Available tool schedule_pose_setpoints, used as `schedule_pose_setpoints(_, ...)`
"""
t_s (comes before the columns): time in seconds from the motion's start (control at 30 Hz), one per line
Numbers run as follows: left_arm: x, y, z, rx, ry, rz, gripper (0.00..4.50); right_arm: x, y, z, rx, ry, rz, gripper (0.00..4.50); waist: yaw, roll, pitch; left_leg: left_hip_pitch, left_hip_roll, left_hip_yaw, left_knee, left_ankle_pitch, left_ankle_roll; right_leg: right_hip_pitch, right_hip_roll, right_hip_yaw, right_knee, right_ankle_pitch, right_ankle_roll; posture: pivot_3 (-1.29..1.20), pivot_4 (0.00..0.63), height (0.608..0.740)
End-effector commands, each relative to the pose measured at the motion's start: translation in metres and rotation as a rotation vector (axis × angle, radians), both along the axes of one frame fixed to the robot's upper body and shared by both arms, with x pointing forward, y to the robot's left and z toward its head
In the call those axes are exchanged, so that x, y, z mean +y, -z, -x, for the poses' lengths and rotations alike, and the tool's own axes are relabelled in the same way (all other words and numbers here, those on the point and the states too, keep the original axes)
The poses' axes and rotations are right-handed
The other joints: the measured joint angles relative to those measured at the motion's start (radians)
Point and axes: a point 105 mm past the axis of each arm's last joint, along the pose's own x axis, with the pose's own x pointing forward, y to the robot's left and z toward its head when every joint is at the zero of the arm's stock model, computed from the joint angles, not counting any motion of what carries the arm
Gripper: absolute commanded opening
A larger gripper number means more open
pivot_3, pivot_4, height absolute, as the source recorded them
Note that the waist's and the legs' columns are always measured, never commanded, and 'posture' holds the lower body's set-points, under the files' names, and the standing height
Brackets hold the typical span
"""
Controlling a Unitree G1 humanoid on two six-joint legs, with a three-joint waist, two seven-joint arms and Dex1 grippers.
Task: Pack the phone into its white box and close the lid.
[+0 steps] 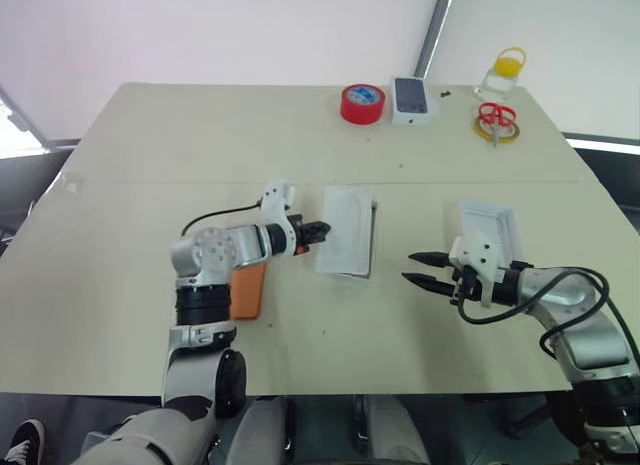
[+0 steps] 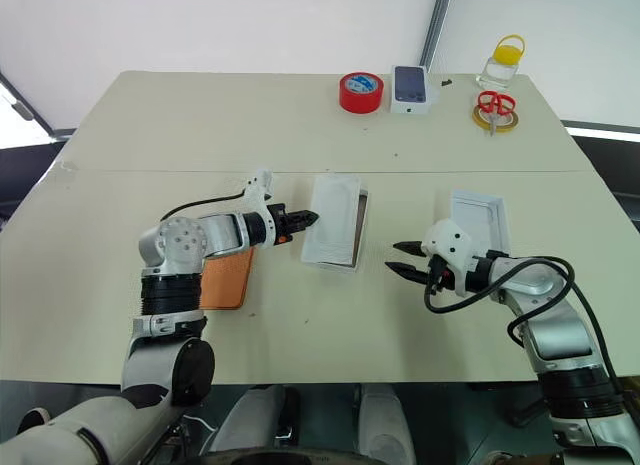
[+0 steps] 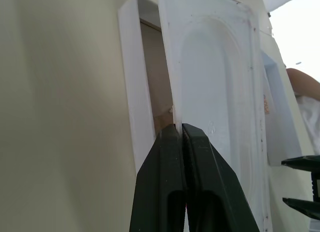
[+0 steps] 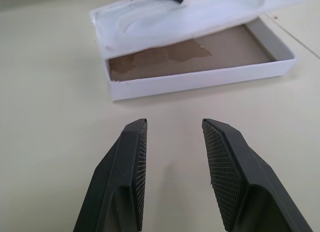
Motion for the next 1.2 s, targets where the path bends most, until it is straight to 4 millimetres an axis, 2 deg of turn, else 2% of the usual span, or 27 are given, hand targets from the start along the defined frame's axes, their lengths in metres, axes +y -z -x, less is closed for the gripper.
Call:
schedule_pose_setpoints(0.03, -0.010, -0.015, -0.002, -0.048, 0.038, 0.028, 0.96, 0.002, -0.010, -0.001, -0.059, 0.005, -0.010, 1.85, 0.000, 0.000, 0.000, 0.000, 0.000, 0.000, 0.000, 0.000, 0.000, 0.000, 0.000, 0.000, 0.000, 0.000, 0.000, 0.00, 0.150, 0.740)
schedule_pose_setpoints(0.2, -0.009, -0.018, -0.006, -0.071, 0.025, -0.016, 3.41, 0.005, -0.013, -0.003, -0.076, 0.018, -0.031, 1.85, 0.001, 0.000, 0.000, 0.000, 0.000, 0.000, 0.000, 0.000, 0.000, 0.000, 0.000, 0.000, 0.000, 0.001, 0.001, 0.00, 0.150, 0.740)
schedule_pose_setpoints(0.33, -0.003, -0.033, -0.008, -0.119, 0.024, -0.012, 3.41, 0.007, -0.026, -0.013, -0.121, 0.044, -0.081, 1.85, -0.004, 0.000, 0.000, 0.000, 0.000, 0.000, 0.000, 0.000, 0.000, 0.000, 0.000, 0.000, 0.000, 0.001, 0.002, 0.00, 0.150, 0.740)
schedule_pose_setpoints(0.47, 0.001, -0.047, 0.001, -0.158, 0.060, -0.023, 3.41, 0.023, -0.046, -0.022, -0.163, 0.019, -0.167, 1.85, -0.003, 0.000, 0.001, 0.000, 0.001, 0.000, 0.000, 0.000, 0.000, -0.001, 0.001, 0.000, 0.001, 0.002, 0.003, 0.00, 0.150, 0.740)
schedule_pose_setpoints(0.5, 0.003, -0.048, 0.003, -0.172, 0.067, -0.036, 3.47, 0.026, -0.048, -0.026, -0.166, 0.021, -0.187, 1.43, -0.002, 0.000, 0.001, 0.000, 0.001, 0.000, 0.000, 0.000, 0.000, -0.001, 0.001, 0.000, 0.001, 0.002, 0.003, 0.00, 0.150, 0.740)
schedule_pose_setpoints(0.53, 0.007, -0.049, 0.005, -0.197, 0.068, -0.055, 3.47, 0.032, -0.050, -0.029, -0.178, 0.017, -0.197, 1.30, -0.002, 0.000, 0.001, 0.000, 0.001, 0.000, 0.000, 0.000, 0.000, -0.001, 0.001, 0.000, 0.001, 0.002, 0.003, 0.00, 0.150, 0.740)
schedule_pose_setpoints(0.6, 0.019, -0.054, 0.005, -0.300, 0.056, -0.133, 3.47, 0.044, -0.050, -0.036, -0.212, 0.016, -0.195, 0.52, -0.005, 0.000, 0.001, 0.000, 0.001, 0.000, 0.000, 0.000, 0.000, -0.001, 0.001, 0.000, 0.001, 0.002, 0.003, 0.00, 0.150, 0.740)
schedule_pose_setpoints(0.63, 0.029, -0.057, 0.003, -0.389, 0.038, -0.191, 3.47, 0.052, -0.047, -0.040, -0.227, 0.010, -0.172, 0.04, -0.008, 0.000, 0.001, 0.000, 0.001, 0.000, 0.000, 0.000, 0.000, -0.001, 0.001, 0.000, 0.001, 0.002, 0.003, 0.00, 0.150, 0.740)
schedule_pose_setpoints(0.73, 0.062, -0.059, -0.001, -0.616, -0.003, -0.327, 3.47, 0.071, -0.026, -0.054, -0.238, 0.007, -0.045, 0.01, -0.016, 0.001, 0.001, 0.001, 0.001, 0.000, -0.001, 0.001, -0.001, -0.002, 0.001, 0.001, 0.002, 0.000, 0.000, 0.00, 0.150, 0.740)
schedule_pose_setpoints(0.8, 0.087, -0.052, -0.004, -0.644, -0.045, -0.394, 3.47, 0.080, -0.018, -0.064, -0.253, 0.016, 0.011, 0.01, -0.017, 0.001, 0.001, 0.000, 0.001, 0.001, -0.002, 0.001, -0.002, -0.003, 0.001, 0.002, 0.002, 0.001, -0.002, 0.00, 0.150, 0.740)
schedule_pose_setpoints(0.9, 0.112, -0.037, -0.002, -0.661, -0.068, -0.464, 3.47, 0.092, -0.011, -0.071, -0.254, 0.009, 0.044, 0.01, -0.019, 0.001, 0.001, -0.002, 0.001, 0.001, -0.001, 0.001, -0.003, -0.004, 0.000, 0.002, 0.002, 0.001, -0.003, 0.00, 0.150, 0.740)
schedule_pose_setpoints(1.03, 0.123, -0.024, 0.015, -0.785, 0.008, -0.567, 3.47, 0.097, 0.006, -0.064, -0.246, -0.080, 0.172, 0.01, -0.023, 0.002, 0.001, -0.002, 0.000, 0.002, -0.001, 0.001, -0.001, -0.005, -0.001, 0.002, 0.001, 0.001, -0.003, 0.00, 0.150, 0.740)
schedule_pose_setpoints(1.2, 0.135, -0.019, 0.022, -0.787, 0.005, -0.541, 3.47, 0.087, 0.023, -0.044, -0.166, -0.236, 0.311, 0.01, -0.017, 0.002, 0.001, -0.003, 0.000, 0.002, 0.000, -0.001, 0.001, -0.005, -0.002, 0.001, 0.001, 0.001, -0.003, 0.00, 0.150, 0.740)
